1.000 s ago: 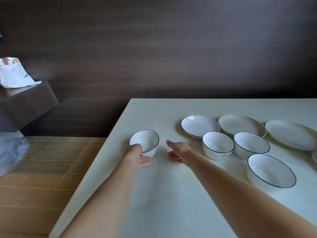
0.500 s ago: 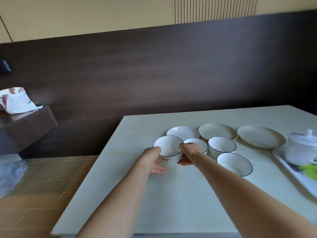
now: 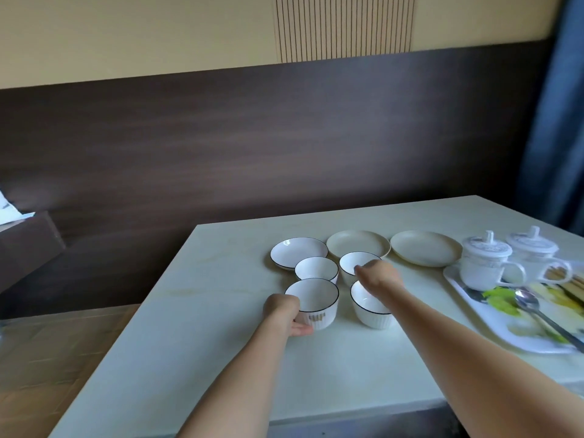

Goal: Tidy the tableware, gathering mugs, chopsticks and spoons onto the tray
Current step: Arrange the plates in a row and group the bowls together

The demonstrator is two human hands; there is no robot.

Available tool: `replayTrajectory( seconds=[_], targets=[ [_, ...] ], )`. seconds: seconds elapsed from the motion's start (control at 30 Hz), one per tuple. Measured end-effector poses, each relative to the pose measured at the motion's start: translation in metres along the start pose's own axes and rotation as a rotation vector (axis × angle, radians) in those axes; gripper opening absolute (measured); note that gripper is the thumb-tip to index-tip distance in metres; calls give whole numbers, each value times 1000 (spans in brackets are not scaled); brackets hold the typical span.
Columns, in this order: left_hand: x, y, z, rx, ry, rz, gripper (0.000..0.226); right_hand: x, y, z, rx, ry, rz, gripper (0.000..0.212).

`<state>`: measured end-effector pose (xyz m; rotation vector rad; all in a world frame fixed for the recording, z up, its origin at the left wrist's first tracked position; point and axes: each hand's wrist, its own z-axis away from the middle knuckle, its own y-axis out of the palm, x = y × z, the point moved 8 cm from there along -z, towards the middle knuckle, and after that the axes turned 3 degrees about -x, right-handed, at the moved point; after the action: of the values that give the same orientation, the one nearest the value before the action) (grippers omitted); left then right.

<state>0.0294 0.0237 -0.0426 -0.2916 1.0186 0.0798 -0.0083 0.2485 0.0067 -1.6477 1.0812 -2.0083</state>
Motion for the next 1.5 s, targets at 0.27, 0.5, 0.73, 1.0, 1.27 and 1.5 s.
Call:
replayTrajectory(
  seconds=[0.27, 0.5, 0.73, 1.0, 1.27, 1.5],
  targets=[
    [12, 17, 5, -50, -4, 63, 37, -65, -22, 3, -207, 172, 74, 38],
    [22, 30, 7, -89, 6, 125, 39, -90, 0, 10, 1, 282, -178, 21],
    [25, 37, 9, -134, 25, 200, 31, -108, 11, 8, -16, 304, -480, 23],
    [26, 43, 11, -174, 16, 261, 37, -105, 10, 8, -2, 313, -535, 20],
    [23, 46, 9, -177, 10, 236, 33, -99, 10, 9, 18, 295, -543, 23],
    [21, 37, 21, -218, 28, 10, 36, -118, -6, 10, -37, 313, -478, 42]
  ],
)
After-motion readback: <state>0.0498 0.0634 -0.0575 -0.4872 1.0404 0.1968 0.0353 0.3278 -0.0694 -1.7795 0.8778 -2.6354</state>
